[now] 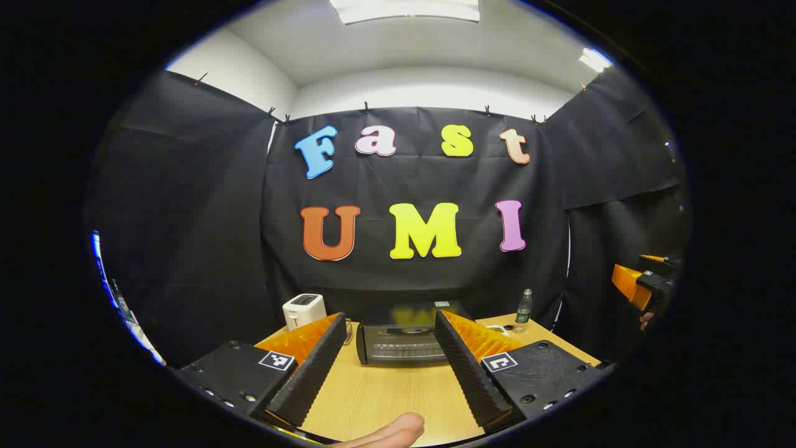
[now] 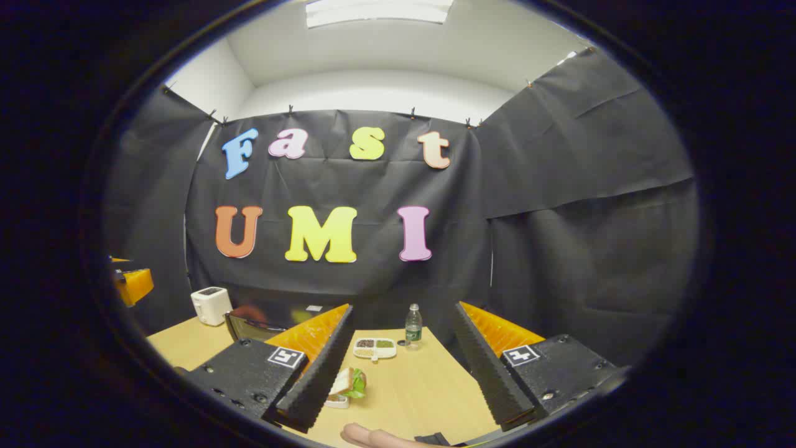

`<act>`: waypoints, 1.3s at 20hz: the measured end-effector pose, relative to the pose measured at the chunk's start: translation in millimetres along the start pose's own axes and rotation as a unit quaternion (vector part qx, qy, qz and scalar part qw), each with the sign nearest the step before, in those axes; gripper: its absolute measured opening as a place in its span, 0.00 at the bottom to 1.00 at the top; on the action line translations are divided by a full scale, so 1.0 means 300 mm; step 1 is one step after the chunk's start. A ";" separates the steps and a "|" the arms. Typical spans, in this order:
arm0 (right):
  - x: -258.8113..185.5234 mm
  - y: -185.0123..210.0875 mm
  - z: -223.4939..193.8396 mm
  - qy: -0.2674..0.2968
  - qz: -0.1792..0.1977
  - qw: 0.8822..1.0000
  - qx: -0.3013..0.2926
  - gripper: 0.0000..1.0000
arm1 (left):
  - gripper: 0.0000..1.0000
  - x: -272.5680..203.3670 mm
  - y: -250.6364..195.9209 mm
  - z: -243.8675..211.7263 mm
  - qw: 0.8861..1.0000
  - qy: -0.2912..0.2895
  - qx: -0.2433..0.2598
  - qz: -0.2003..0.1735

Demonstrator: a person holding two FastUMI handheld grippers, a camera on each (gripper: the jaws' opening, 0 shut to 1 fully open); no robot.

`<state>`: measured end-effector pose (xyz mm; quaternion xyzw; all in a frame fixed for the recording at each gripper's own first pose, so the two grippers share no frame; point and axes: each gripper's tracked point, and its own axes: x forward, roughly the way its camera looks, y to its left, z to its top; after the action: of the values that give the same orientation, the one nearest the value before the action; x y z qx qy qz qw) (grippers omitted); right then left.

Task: Open the electric oven with the left hand, put the food in, and close the electric oven.

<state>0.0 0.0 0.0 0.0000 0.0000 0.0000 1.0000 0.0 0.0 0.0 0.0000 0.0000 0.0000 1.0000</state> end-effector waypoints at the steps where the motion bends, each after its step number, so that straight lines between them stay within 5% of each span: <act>1: -0.004 0.000 0.007 -0.003 0.002 1.000 0.002 0.95 | 0.94 -0.004 0.002 0.005 1.000 -0.001 -0.005 0.000; 15: -0.030 0.020 0.035 -0.014 0.018 1.000 0.007 1.00 | 0.94 0.001 0.067 0.008 1.000 0.001 -0.020 0.011; 26: 0.070 -0.014 0.007 -0.025 0.024 0.999 0.035 0.94 | 0.93 0.085 0.065 0.001 1.000 -0.005 -0.004 0.011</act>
<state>21.1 -4.2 2.2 0.0353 -0.0252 0.0242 0.9988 25.4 19.5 0.4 -0.0038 -0.0048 0.0107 0.9999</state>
